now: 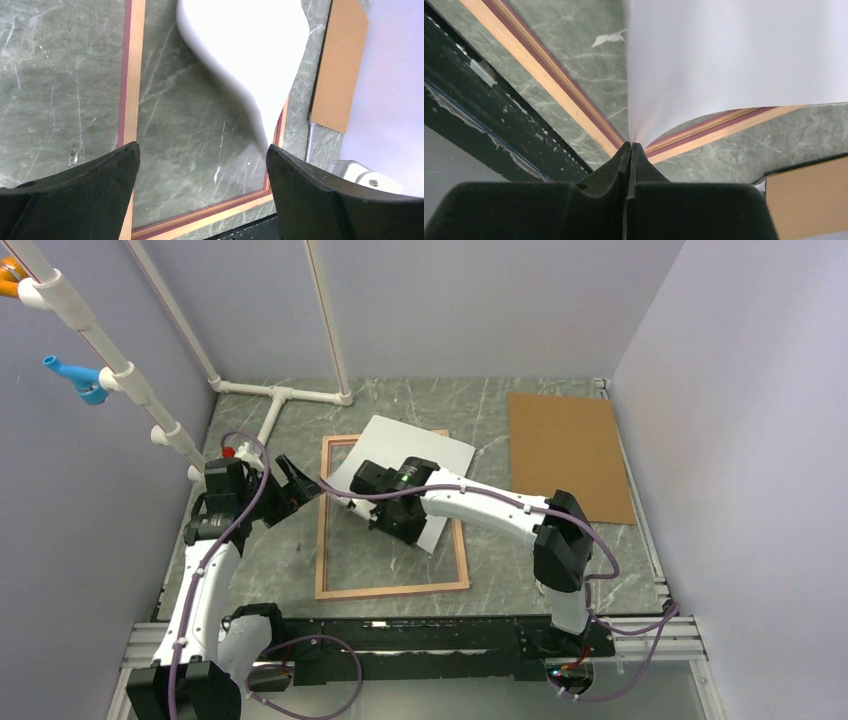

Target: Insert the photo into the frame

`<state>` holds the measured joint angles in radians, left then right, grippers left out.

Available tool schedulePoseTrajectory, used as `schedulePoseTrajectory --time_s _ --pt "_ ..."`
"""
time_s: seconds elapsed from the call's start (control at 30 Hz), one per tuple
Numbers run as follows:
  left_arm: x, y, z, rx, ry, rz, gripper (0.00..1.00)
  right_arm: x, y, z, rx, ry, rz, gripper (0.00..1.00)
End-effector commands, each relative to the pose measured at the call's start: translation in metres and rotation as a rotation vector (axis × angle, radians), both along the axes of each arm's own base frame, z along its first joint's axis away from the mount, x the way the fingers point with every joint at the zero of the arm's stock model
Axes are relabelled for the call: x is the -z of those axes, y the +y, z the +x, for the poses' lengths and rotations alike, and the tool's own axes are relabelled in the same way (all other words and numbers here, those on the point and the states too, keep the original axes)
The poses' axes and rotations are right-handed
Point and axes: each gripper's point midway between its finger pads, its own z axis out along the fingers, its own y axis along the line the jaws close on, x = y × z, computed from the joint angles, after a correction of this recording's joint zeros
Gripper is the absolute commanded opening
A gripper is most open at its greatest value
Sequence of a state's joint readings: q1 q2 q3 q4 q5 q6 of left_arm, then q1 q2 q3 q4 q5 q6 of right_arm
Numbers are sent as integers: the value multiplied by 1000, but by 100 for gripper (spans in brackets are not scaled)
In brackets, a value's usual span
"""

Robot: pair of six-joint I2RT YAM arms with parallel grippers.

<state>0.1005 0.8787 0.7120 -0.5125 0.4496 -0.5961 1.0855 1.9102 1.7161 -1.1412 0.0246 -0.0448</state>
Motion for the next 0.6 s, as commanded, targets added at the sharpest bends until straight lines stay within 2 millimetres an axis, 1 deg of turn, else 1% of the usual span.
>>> schedulePoseTrajectory --time_s 0.0,0.03,0.1,0.13,0.23,0.3,0.37,0.4,0.47,0.5,0.57 --pt "-13 -3 5 20 -60 -15 99 -14 -19 -4 25 -47 -28 4" --pt "-13 -2 5 19 -59 -10 100 -14 -24 1 48 -77 -52 5" --pt "-13 -1 5 18 -60 -3 99 -12 -34 8 108 -120 -97 12" --pt "-13 -1 5 17 -59 -1 99 -9 -40 10 144 -140 -126 13" --pt "-13 0 6 16 -61 6 99 2 -59 9 230 -157 -222 13" --pt "-13 0 6 15 -60 2 99 9 -77 10 284 -183 -316 12" --pt "-11 -1 6 19 -61 -5 99 15 -87 7 303 -189 -351 11" --pt "-10 -2 6 21 -58 -9 99 16 -90 7 323 -201 -358 14" --pt "-7 -3 6 29 -49 -16 99 12 -96 9 353 -221 -367 25" --pt "-5 -4 5 32 -45 -19 99 8 -98 12 371 -235 -363 32" --pt "-3 -5 5 36 -40 -24 99 0 -96 17 403 -242 -319 50"
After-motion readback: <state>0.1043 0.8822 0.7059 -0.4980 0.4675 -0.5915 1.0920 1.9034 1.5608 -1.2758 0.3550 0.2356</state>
